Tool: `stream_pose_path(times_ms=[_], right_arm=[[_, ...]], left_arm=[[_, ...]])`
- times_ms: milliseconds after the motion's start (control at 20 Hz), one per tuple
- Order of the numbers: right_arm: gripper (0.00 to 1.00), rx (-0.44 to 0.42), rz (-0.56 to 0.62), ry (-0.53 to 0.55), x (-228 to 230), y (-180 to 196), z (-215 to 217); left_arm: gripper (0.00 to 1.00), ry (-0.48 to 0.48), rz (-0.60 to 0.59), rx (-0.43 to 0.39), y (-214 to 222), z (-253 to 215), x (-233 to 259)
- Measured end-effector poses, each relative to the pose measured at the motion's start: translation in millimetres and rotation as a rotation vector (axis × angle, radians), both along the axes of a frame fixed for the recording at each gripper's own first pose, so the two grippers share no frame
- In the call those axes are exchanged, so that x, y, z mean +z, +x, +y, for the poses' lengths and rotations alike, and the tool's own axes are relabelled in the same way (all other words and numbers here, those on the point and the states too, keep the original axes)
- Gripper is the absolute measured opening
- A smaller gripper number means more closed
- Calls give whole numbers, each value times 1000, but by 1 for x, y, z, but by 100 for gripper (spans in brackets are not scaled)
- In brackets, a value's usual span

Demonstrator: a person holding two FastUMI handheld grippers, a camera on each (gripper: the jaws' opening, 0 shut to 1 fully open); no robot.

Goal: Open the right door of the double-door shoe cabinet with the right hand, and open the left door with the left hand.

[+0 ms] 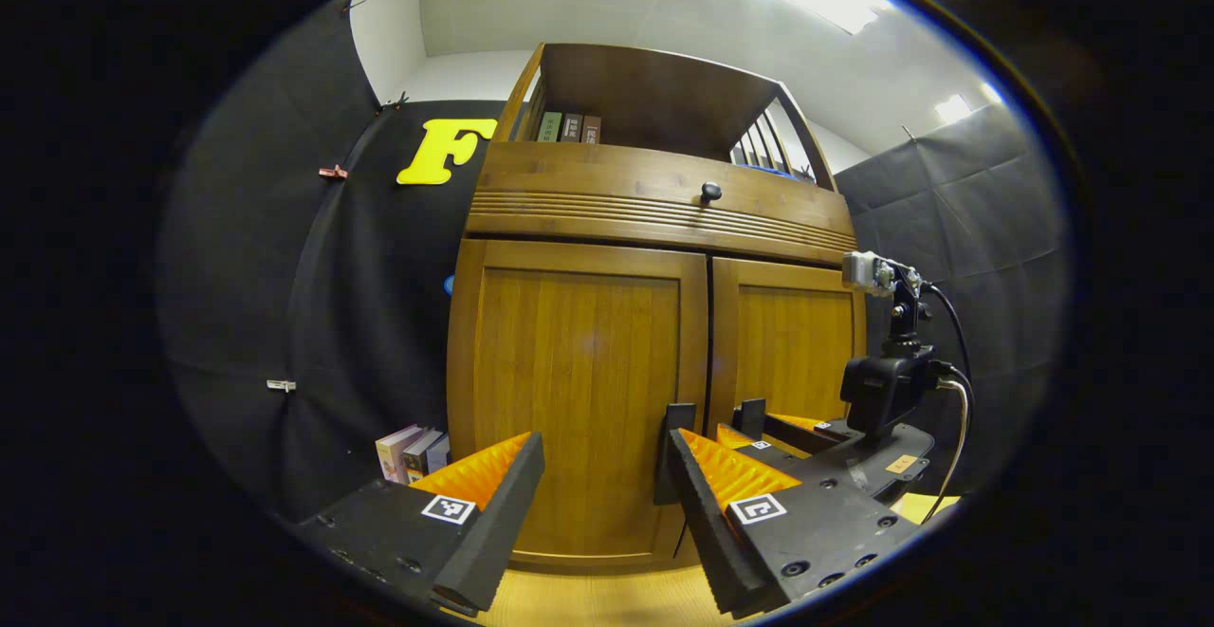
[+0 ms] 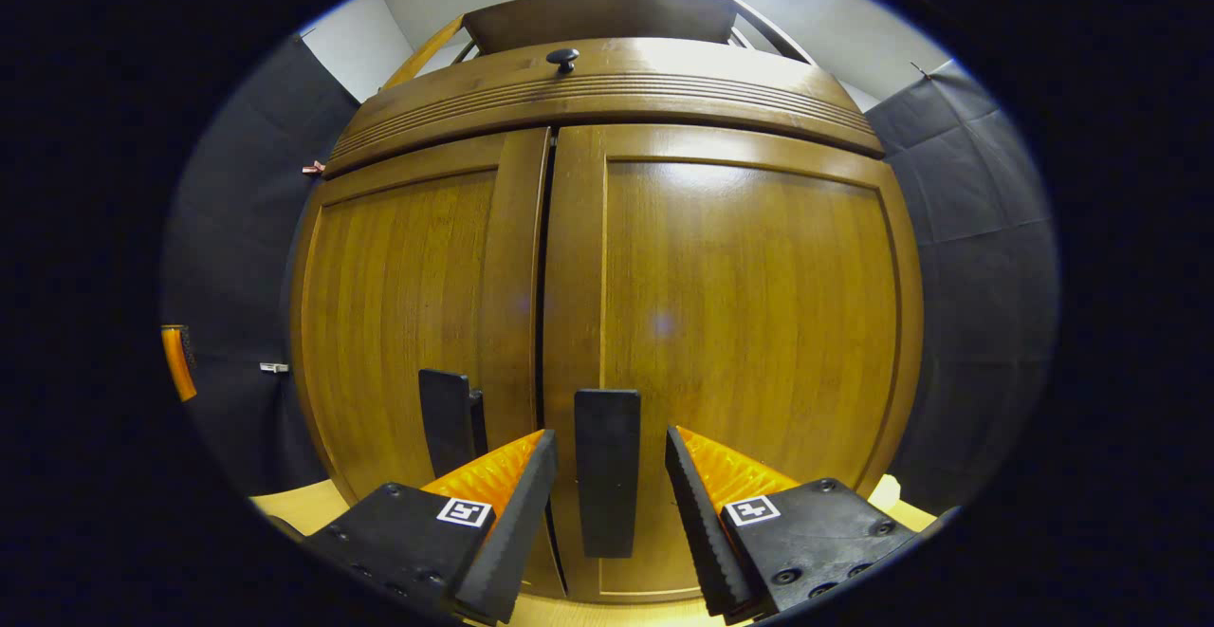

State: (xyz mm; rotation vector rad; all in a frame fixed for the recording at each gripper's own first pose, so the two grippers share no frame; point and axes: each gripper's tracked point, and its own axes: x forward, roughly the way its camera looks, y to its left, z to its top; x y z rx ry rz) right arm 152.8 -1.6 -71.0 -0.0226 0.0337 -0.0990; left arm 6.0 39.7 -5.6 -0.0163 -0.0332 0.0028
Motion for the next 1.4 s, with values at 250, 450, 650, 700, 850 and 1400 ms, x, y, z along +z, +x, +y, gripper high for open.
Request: stream_pose_path(times_ms=[250,450,650,700,850,1400], right_arm=[[75,-26,41,-11,-16,14,-7],[41,-20,33,-16,-16,8,-3],[28,-23,32,-22,-18,8,-3],[23,-22,37,-29,-16,6,-3],[23,5,53,-35,-16,-4,-1],[23,78,72,-29,0,-88,-14]], left_arm=[[82,-11,10,2,6,4,-7],[79,-16,24,8,11,9,-12],[79,-12,40,23,11,12,-15],[82,-9,42,28,9,11,-15],[82,-3,36,33,3,10,-13],[82,-4,22,26,-33,-20,-1]])
